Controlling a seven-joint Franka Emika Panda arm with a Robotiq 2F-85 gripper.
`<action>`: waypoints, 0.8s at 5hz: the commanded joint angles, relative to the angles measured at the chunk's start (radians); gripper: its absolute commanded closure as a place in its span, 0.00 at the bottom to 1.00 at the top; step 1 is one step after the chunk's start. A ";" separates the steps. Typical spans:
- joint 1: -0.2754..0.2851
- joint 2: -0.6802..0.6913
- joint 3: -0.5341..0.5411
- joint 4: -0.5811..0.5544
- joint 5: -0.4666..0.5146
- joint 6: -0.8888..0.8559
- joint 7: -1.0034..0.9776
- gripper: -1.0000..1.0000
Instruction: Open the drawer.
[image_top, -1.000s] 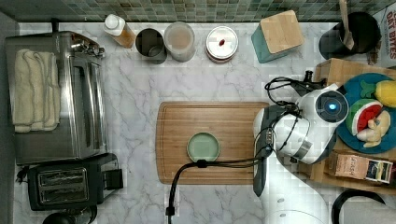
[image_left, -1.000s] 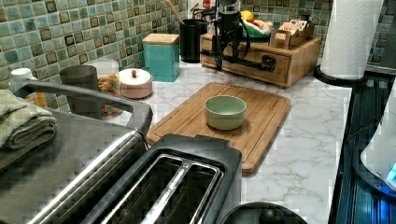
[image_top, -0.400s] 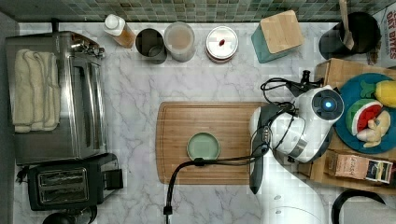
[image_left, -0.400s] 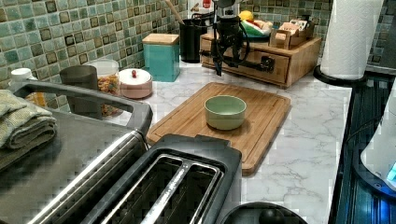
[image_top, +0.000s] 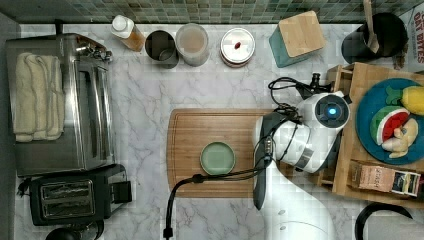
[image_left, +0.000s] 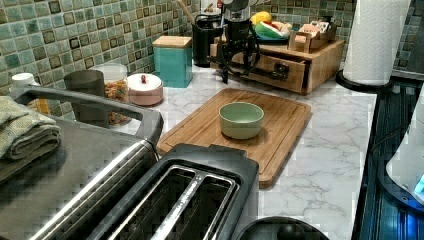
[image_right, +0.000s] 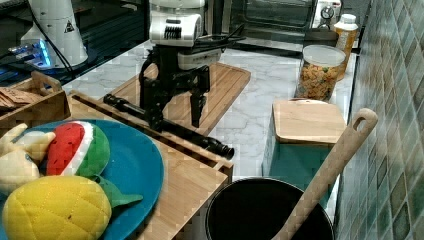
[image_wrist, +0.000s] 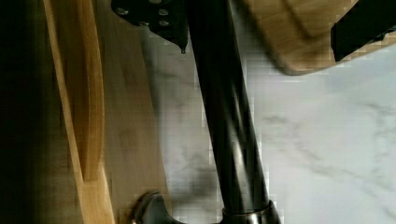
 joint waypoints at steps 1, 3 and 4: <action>0.225 -0.074 0.157 -0.014 0.011 -0.062 0.098 0.00; 0.258 -0.041 0.200 0.016 0.072 0.025 0.059 0.00; 0.259 -0.021 0.230 0.039 0.100 0.076 0.099 0.00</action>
